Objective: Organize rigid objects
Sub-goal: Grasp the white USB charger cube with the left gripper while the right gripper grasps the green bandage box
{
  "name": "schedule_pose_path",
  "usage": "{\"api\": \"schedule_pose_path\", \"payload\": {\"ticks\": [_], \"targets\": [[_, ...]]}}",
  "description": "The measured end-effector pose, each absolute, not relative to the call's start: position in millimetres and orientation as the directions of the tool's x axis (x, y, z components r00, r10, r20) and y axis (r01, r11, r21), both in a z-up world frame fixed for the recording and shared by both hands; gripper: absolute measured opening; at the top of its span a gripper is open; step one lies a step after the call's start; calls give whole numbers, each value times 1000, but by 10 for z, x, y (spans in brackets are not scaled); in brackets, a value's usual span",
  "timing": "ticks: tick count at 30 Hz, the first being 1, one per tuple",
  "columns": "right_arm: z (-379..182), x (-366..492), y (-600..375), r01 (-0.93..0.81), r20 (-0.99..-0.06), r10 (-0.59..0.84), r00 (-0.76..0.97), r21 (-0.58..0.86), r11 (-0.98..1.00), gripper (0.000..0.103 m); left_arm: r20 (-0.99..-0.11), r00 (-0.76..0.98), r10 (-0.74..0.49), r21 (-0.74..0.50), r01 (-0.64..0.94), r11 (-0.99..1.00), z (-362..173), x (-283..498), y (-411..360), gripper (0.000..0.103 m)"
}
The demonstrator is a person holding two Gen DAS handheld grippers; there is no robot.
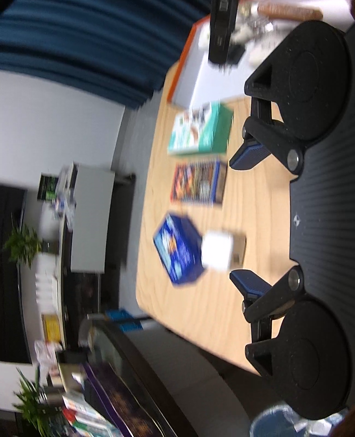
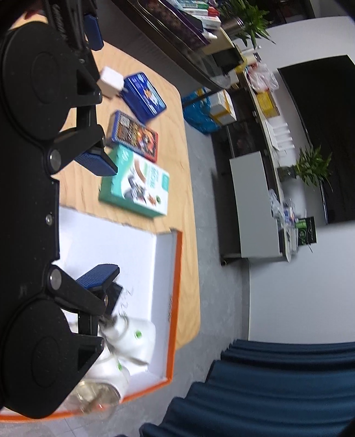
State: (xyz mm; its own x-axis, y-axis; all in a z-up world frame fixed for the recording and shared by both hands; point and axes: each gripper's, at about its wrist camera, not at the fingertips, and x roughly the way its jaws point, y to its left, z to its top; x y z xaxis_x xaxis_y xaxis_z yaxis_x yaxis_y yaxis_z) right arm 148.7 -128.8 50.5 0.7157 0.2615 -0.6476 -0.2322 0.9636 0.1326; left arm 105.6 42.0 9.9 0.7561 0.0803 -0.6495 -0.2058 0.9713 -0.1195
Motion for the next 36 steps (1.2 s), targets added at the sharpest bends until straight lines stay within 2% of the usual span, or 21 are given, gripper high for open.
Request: {"api": "schedule_pose_path", "payload": {"ticks": [5,10,12,13,14,16,17,18,25,33,36], "targets": [[446,1434,-1208,-247,-657,273,703,134,960,84,-668,734,126,-97,-253,962,-62,1120,660,81],[400,1445,-1166,-247,-663,275,696,139,959,84,-665,737,119,-94,-241,966,-138,1275,732,81],[387,1461,-1141,-250,-665,277,694,139,958,84,-670,733,119,-82,-232,969,-182,1348,728,78],[381,1473,-1129,-252,-666,279,692,139,958,84,-675,728,117,-81,-231,970,-211,1382,735,75],[375,1485,-1121,-255,-667,281,690,139,957,84,-681,724,111,-86,-229,970,-243,1416,750,65],[361,1515,-1101,-262,-668,289,686,144,954,84,-669,737,101,-87,-213,973,-247,1433,755,55],[355,1538,-1087,-264,-669,293,684,148,953,84,-665,741,91,-90,-200,976,-246,1436,750,45],[345,1565,-1069,-264,-671,295,680,151,953,84,-663,743,90,-88,-197,976,-240,1430,736,43],[260,1889,-864,-247,-704,319,635,206,947,86,-641,765,59,-132,-186,974,-243,1275,665,43],[60,2384,-565,-134,-768,259,586,224,965,89,-632,773,50,-168,-200,965,-208,1202,685,42],[19,2464,-428,-124,-774,207,599,166,978,89,-633,772,49,-173,-204,964,-204,1195,709,42]]}}
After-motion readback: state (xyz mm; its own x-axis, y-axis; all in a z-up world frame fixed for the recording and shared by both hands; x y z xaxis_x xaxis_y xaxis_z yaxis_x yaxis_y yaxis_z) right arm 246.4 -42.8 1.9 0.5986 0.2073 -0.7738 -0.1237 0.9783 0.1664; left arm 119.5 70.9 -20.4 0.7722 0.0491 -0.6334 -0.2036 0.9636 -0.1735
